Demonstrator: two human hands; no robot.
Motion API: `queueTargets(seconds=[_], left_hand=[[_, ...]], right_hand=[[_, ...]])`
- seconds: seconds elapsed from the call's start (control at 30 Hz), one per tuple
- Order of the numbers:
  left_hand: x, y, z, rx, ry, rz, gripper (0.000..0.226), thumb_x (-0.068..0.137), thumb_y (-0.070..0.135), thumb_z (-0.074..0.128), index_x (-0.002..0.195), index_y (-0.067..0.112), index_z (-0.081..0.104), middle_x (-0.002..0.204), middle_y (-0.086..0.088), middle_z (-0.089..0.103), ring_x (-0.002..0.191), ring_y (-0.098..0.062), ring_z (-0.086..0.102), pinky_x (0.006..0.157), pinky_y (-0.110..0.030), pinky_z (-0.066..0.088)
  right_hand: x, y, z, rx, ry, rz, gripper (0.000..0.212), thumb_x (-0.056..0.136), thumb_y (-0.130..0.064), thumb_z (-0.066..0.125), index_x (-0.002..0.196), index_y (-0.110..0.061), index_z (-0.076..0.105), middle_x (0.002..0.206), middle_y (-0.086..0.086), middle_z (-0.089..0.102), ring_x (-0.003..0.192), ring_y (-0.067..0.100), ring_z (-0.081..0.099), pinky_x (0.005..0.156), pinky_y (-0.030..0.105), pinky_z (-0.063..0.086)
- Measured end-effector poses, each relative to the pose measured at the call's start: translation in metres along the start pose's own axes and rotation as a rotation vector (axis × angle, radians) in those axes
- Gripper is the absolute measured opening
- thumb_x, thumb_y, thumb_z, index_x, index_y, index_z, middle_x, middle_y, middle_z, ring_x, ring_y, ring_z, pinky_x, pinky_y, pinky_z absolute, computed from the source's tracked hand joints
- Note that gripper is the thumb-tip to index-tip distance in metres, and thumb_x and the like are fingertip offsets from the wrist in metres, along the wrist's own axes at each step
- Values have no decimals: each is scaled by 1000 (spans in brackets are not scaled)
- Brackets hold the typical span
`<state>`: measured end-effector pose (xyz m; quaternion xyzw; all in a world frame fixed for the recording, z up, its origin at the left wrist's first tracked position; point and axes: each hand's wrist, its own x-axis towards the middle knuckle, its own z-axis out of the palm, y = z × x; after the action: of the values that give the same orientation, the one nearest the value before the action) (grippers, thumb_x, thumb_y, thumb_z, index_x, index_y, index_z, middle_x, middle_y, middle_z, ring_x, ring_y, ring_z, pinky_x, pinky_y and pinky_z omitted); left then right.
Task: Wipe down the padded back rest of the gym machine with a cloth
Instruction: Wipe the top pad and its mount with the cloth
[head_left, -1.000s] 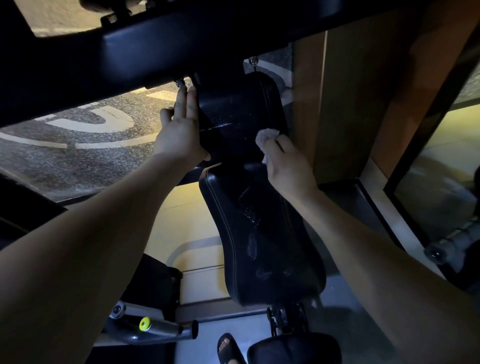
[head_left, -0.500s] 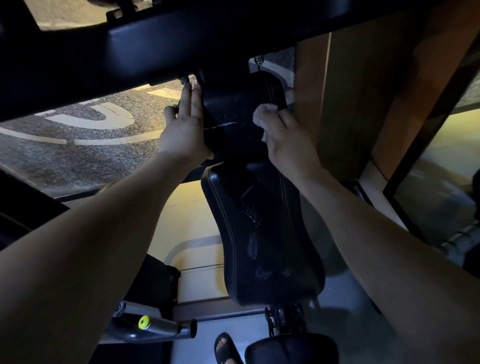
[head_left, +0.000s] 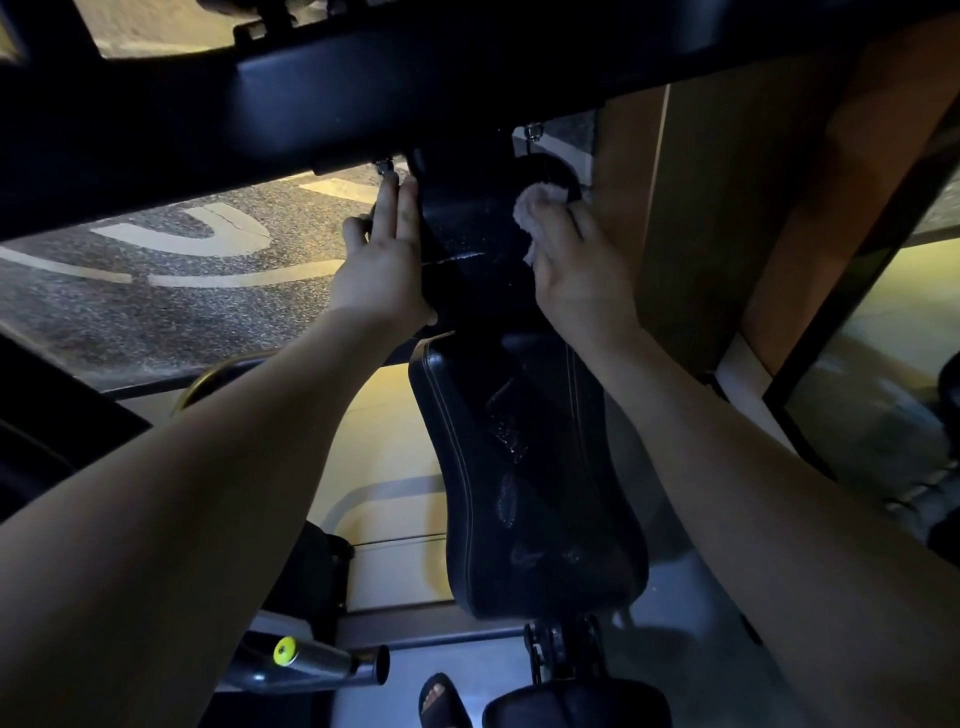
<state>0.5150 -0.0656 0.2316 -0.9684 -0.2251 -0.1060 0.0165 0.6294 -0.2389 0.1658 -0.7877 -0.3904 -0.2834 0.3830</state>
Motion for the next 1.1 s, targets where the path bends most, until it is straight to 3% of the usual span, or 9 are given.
queueTargets(seconds=[0.13, 0.37, 0.5, 0.63, 0.77, 0.9, 0.97, 1.03, 1.1], left_hand=[[-2, 1, -1, -14, 14, -1, 134, 72, 20, 88, 161, 22, -12, 169, 9, -11, 142, -41, 19, 89, -52, 53], [-2, 2, 1, -13, 40, 4, 127, 78, 23, 84, 161, 23, -12, 169, 8, -9, 142, -40, 19, 70, -42, 45], [-2, 2, 2, -14, 56, 7, 127, 77, 22, 84, 161, 22, -12, 169, 9, -11, 141, -40, 20, 66, -40, 42], [-3, 1, 2, -13, 66, 9, 126, 78, 24, 84, 161, 22, -11, 168, 9, -12, 139, -39, 22, 69, -44, 47], [-4, 1, 1, -13, 69, 18, 123, 80, 26, 83, 161, 21, -10, 169, 7, -10, 139, -39, 22, 66, -42, 43], [-4, 0, 2, -32, 69, 23, 122, 81, 26, 81, 161, 22, -11, 169, 6, -10, 141, -40, 19, 72, -45, 49], [-3, -1, 3, -36, 68, 19, 121, 82, 23, 80, 161, 22, -11, 168, 8, -11, 143, -41, 17, 70, -44, 46], [-3, -2, 4, -38, 72, 20, 121, 81, 19, 80, 161, 23, -11, 168, 9, -11, 143, -40, 17, 69, -43, 46], [-2, -3, 6, -40, 85, 30, 123, 78, 18, 81, 161, 22, -10, 168, 9, -9, 140, -40, 20, 68, -43, 47]], right_hand=[[-17, 8, -1, -44, -24, -96, 41, 100, -6, 48, 141, -3, 53, 119, 19, 59, 88, 36, 62, 67, 45, 56], [33, -1, -11, -4, 40, -14, 39, 101, -10, 43, 138, -4, 54, 126, 23, 57, 92, 41, 61, 69, 45, 54], [3, -2, -14, -23, -122, -164, 44, 101, -11, 42, 144, -3, 48, 132, 21, 55, 87, 31, 60, 65, 40, 54], [24, 2, -21, -56, -126, -145, 43, 103, -19, 37, 141, -6, 52, 124, 21, 56, 84, 42, 59, 63, 48, 52], [53, -8, -18, -86, -14, -36, 38, 95, -12, 44, 130, -6, 59, 125, 21, 59, 98, 43, 62, 73, 49, 55], [31, -10, -10, -83, -189, -187, 45, 101, -20, 39, 143, -6, 49, 146, 18, 48, 104, 45, 62, 76, 48, 57], [35, -3, -18, -128, -227, -280, 43, 102, -20, 40, 143, -11, 49, 139, 17, 51, 95, 44, 63, 70, 48, 57], [55, 2, -26, -139, -180, -217, 38, 100, -14, 44, 136, -15, 55, 127, 17, 56, 89, 41, 62, 67, 45, 55], [74, 0, -30, -184, -130, -68, 36, 97, -12, 47, 131, -11, 59, 124, 18, 57, 99, 41, 61, 72, 42, 52]])
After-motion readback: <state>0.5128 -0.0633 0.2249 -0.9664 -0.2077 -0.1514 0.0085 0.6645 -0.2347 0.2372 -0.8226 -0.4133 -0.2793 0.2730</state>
